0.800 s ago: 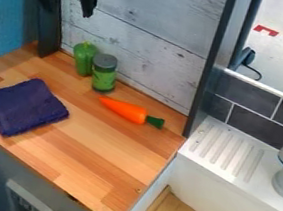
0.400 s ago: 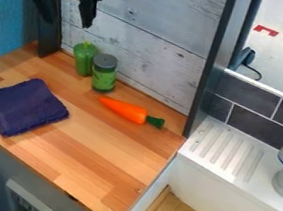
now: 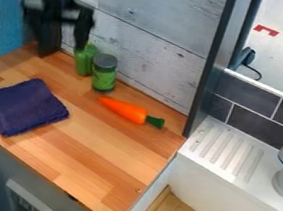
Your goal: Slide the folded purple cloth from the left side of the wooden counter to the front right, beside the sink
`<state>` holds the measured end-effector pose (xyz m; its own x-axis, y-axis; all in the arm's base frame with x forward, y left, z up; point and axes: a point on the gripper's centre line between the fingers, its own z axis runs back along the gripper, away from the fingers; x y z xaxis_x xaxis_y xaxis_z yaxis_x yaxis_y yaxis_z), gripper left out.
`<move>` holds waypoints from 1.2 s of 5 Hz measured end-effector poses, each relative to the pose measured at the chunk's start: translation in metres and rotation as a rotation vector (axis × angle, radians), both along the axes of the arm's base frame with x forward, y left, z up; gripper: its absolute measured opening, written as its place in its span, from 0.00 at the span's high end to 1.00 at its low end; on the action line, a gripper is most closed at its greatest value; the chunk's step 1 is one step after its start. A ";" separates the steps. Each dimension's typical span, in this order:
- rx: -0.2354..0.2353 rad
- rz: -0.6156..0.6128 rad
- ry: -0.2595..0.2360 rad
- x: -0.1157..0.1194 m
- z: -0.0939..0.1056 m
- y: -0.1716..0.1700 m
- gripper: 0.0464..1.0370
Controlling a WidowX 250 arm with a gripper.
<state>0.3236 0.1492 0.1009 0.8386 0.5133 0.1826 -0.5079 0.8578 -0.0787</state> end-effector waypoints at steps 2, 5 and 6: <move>0.064 0.041 0.061 -0.016 -0.044 0.031 0.04; 0.090 0.059 0.130 -0.027 -0.094 0.058 0.04; 0.101 0.063 0.129 -0.027 -0.097 0.060 0.04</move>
